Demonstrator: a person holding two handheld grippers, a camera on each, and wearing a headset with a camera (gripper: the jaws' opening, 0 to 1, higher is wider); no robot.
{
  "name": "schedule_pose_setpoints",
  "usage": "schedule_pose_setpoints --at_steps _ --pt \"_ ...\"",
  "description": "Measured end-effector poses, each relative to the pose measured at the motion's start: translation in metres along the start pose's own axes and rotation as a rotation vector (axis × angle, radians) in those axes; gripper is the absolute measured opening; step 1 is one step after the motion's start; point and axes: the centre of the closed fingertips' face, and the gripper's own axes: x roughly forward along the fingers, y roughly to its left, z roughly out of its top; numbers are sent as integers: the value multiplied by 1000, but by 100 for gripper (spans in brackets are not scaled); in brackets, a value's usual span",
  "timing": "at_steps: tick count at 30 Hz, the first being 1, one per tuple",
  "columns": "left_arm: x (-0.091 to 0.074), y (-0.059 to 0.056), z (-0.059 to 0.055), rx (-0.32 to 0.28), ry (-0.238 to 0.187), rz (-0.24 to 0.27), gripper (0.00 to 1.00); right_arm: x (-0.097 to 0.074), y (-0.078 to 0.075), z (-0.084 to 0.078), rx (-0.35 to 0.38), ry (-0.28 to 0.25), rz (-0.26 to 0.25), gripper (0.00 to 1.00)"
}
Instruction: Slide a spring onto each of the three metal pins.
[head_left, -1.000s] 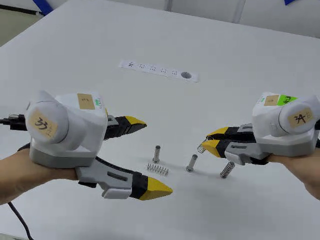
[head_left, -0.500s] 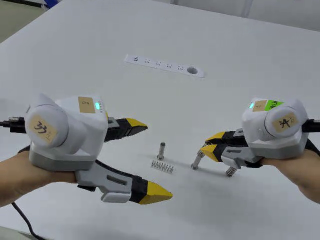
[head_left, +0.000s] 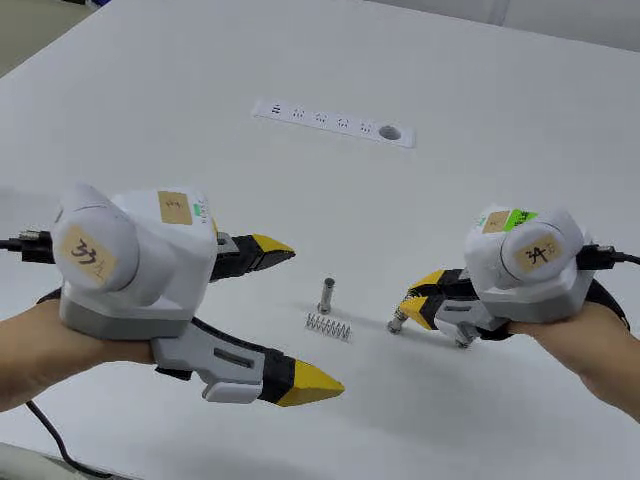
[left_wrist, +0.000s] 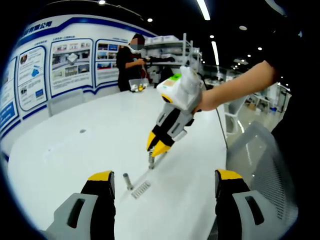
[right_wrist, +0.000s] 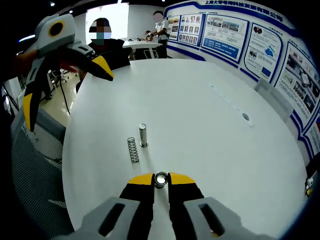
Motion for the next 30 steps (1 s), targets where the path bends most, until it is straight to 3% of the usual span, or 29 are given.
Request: schedule_pose_setpoints --at_steps 9,19,26,30 --pt "0 1 -2 -21 -9 2 84 8 0 -9 25 26 7 11" --pt "-2 1 -10 -24 10 5 83 14 3 -17 -28 65 8 11" --pt "-2 2 -9 -27 11 8 83 10 -2 -18 0 61 1 15" --pt "-2 3 -8 -24 8 8 83 4 -2 -10 34 16 9 16"
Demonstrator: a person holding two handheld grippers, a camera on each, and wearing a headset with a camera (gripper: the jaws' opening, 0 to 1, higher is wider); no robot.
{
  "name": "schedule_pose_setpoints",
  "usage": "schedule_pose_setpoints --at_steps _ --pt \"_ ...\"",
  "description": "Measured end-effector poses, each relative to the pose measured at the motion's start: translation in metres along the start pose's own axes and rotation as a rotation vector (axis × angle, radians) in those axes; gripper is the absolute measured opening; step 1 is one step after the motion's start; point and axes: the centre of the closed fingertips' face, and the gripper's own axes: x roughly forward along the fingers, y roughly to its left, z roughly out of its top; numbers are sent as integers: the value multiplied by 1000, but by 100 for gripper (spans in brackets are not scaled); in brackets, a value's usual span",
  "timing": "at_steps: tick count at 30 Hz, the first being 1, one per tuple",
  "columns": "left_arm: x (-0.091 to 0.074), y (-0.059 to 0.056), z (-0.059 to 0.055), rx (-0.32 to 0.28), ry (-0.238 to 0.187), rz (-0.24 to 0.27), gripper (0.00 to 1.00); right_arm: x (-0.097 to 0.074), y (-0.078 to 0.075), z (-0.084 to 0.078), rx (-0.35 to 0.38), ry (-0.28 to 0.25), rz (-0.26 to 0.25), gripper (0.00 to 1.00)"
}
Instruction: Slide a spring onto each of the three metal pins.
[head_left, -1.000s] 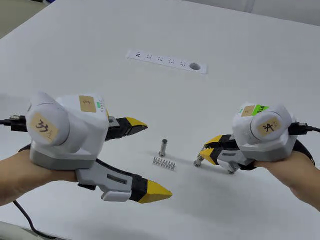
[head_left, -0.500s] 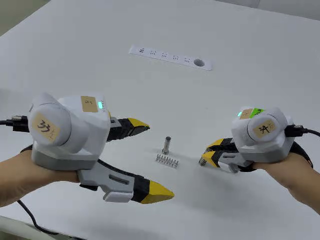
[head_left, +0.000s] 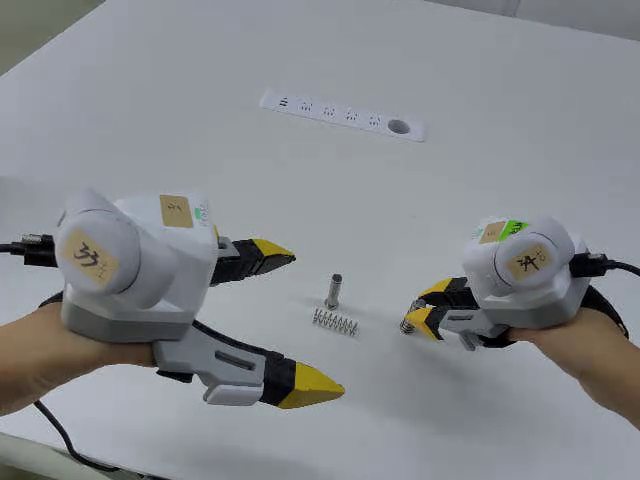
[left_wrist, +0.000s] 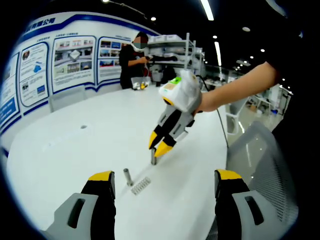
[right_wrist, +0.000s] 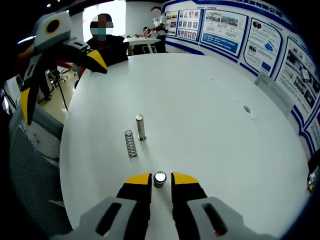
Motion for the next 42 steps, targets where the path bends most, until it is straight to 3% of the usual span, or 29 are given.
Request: schedule_pose_setpoints --at_steps 2,6,10,15,21,26,33,36,42 --pt "0 0 1 0 -2 0 83 -6 -3 9 48 -46 -8 16" --pt "-1 1 0 3 1 4 83 -18 -6 22 61 -86 -25 16" --pt "-2 3 0 1 -2 12 83 -18 7 34 36 -113 7 16" --pt "-5 8 1 -7 -13 33 83 -4 30 41 -31 -103 69 16" --pt "-10 11 -6 -5 7 37 83 14 46 45 -95 -72 108 17" --pt "-15 15 -9 -15 4 48 83 29 56 38 -144 -16 143 18" --pt "-19 18 -13 -29 6 54 82 45 58 32 -160 36 174 18" --pt "-23 23 -11 -45 -13 67 82 52 56 26 -183 77 173 18" --pt "-27 27 -13 -51 -13 78 81 61 56 21 -186 108 176 17"
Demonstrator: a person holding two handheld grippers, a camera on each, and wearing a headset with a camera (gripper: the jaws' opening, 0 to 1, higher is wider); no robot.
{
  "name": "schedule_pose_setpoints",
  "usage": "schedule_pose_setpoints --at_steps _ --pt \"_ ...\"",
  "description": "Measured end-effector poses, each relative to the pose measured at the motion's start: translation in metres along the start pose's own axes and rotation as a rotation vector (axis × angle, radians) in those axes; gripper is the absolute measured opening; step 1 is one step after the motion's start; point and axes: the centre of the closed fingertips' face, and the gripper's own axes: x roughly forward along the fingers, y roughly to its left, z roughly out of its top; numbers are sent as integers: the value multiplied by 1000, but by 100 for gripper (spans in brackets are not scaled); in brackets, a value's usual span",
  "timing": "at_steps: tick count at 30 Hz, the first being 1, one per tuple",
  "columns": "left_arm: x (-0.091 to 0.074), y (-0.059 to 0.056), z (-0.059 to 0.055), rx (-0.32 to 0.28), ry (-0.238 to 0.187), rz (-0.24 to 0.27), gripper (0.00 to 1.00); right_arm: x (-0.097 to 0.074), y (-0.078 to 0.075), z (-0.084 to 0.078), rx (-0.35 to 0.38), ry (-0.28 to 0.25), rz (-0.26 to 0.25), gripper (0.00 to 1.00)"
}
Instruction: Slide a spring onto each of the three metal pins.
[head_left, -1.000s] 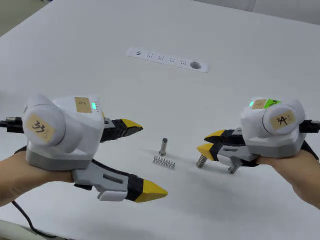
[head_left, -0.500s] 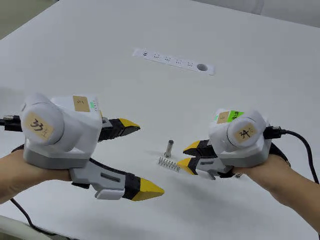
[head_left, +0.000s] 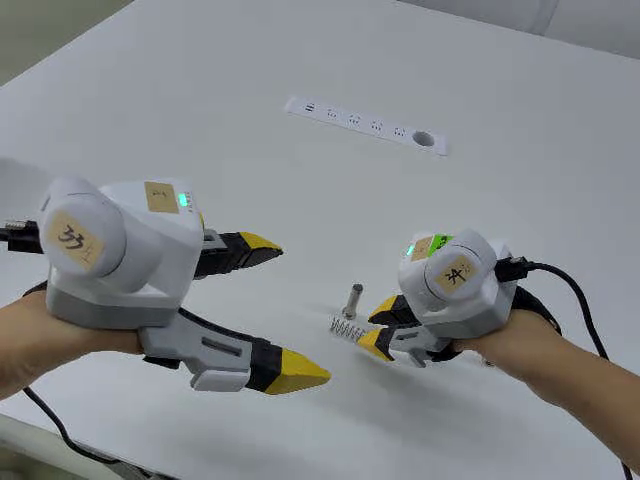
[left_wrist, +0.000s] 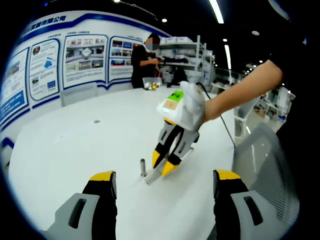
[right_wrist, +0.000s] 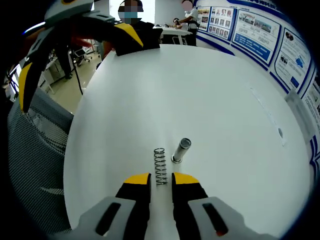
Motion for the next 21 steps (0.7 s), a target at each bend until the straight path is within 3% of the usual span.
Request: schedule_pose_setpoints --at_steps 5,8,11,21 --pt "-1 1 -4 -9 5 5 81 5 1 -5 -8 33 7 17" --pt "-3 4 0 -38 -26 13 81 8 3 -6 -12 41 22 16" --pt "-5 7 0 -41 -28 22 80 12 4 -9 -31 62 26 15" --pt "-5 6 -1 -39 -20 14 78 12 3 -7 48 45 45 11"
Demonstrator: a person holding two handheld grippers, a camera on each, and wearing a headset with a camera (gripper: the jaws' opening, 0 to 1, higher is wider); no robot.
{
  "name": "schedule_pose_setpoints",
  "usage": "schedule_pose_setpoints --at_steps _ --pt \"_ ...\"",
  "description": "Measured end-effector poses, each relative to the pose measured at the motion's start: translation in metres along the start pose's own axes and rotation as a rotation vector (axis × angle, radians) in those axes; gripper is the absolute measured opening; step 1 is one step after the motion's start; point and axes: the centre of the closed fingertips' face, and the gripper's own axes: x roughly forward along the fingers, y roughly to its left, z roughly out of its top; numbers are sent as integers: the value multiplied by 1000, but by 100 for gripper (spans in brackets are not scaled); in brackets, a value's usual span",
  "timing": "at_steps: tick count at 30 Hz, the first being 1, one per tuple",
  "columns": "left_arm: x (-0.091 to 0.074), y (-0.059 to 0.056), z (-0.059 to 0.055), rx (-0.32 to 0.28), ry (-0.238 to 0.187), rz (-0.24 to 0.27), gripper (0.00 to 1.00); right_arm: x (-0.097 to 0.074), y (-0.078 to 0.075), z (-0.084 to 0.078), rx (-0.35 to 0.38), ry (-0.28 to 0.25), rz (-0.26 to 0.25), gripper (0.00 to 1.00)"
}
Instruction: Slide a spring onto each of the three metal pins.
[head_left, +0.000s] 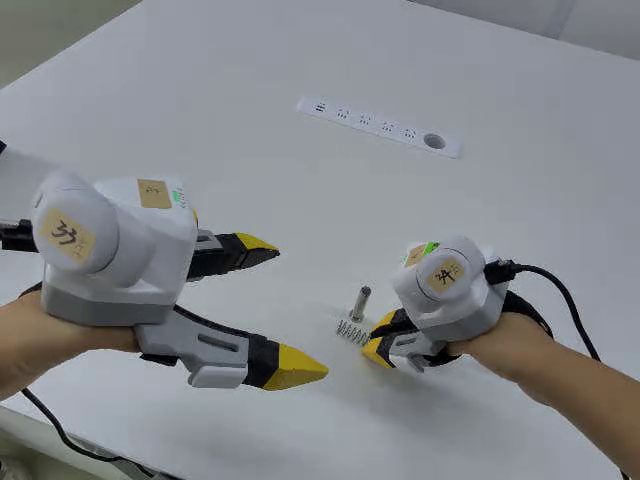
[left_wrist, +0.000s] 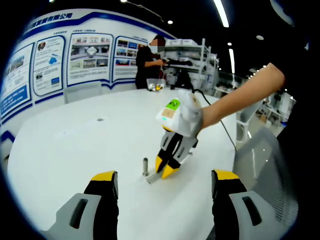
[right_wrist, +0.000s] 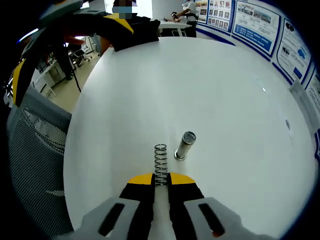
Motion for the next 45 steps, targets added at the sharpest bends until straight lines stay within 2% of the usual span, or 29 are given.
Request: schedule_pose_setpoints --at_steps 2,5,9,12,17,19,21,26,30,33,36,38,40,42,45 --pt "1 -1 2 1 1 -7 78 -1 1 1 -3 2 -9 11" --pt "2 0 4 11 8 -8 77 -8 3 7 1 -23 -7 11" --pt "5 -1 4 28 15 -10 74 -30 2 21 -22 -77 -39 11" --pt "11 -3 1 31 31 -20 71 -47 6 29 -28 -115 -33 10" --pt "22 -9 2 82 51 -31 65 -73 20 38 -104 -134 -29 10" --pt "24 -16 2 127 77 -61 61 -84 33 49 -127 -165 2 10" --pt "26 -18 4 162 82 -65 58 -91 43 55 -173 -168 16 10" --pt "27 -23 11 187 77 -83 46 -98 57 63 -242 -171 26 10" --pt "25 -27 10 207 87 -99 36 -103 66 68 -276 -191 49 10" --pt "24 -31 11 213 80 -112 28 -107 71 71 -325 -200 48 10" --pt "23 -34 9 221 91 -126 21 -109 74 72 -340 -201 49 10" --pt "23 -36 8 228 94 -131 20 -110 75 72 -351 -200 49 10" --pt "23 -40 6 244 107 -151 14 -111 75 73 -356 -200 49 10" --pt "23 -41 5 267 115 -147 13 -111 76 73 -369 -198 48 10" --pt "21 -42 5 269 119 -157 12 -113 78 72 -383 -197 51 11"
